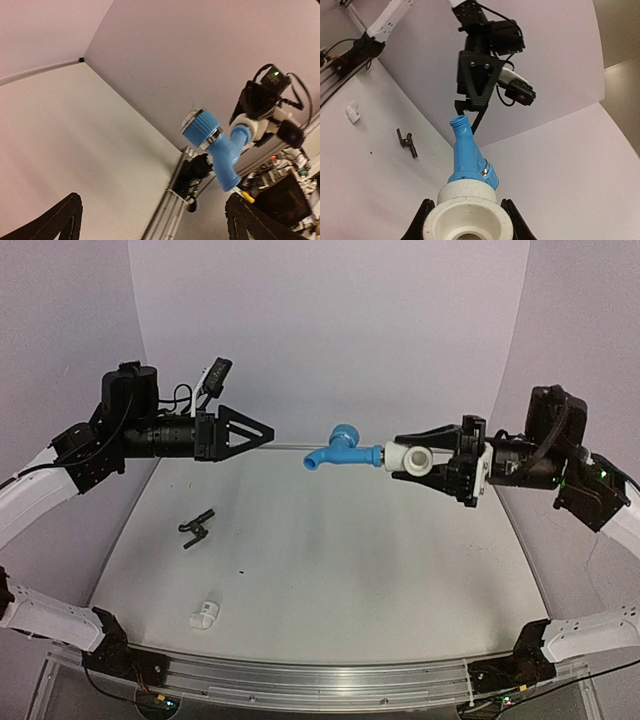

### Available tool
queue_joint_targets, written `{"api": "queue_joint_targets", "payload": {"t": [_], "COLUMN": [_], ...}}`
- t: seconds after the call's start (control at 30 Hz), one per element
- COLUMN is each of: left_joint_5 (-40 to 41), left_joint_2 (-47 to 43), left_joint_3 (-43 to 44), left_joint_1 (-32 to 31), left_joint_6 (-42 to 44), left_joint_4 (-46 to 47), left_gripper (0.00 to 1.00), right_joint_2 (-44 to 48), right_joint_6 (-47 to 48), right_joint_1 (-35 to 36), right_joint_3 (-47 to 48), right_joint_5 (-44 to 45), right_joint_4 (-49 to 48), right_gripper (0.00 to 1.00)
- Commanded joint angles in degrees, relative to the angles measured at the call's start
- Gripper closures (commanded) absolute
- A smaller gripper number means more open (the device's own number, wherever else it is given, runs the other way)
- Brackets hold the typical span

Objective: Install the water faucets

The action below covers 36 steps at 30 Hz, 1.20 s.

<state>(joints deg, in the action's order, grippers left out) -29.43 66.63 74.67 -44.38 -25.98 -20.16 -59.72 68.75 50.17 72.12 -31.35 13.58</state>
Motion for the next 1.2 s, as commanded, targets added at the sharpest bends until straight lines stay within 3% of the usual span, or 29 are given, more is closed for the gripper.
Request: {"api": "queue_joint_targets", "payload": {"t": [0.0,0.2,0.43,0.67,1.17], "left_joint_5": [-20.86,-37.90,-41.31,-43.83,-43.43], "left_joint_2": [0.83,8.16,10.31,14.12,15.56], "left_joint_3": [-3.88,-5.05,-6.33,-4.71,-0.73], "left_joint_1": [5.88,6.68,5.99,2.54,-1.89], "left_joint_6": [-13.11,-23.23,-27.75,-28.31,-19.90], "left_joint_4": [14.01,29.44,36.04,36.89,31.27], "left_gripper": [0.00,0.00,0.00,0.01,0.38], "right_joint_2": [4.41,5.82,4.31,1.73,-0.28], "right_joint_6": [17.98,27.80,30.97,30.44,21.19], "right_joint_1": [0.23,0.19,0.30,0.49,2.48], "right_joint_3": [-5.25,-9.64,-10.43,-10.20,-11.47], "right_joint_5": [-2.74,-5.66,-6.79,-8.64,-9.17], "right_joint_4": [-4.52,-8.89,-10.45,-14.39,-19.28], "right_gripper": [1.00,1.00,1.00,1.00,1.00]}}
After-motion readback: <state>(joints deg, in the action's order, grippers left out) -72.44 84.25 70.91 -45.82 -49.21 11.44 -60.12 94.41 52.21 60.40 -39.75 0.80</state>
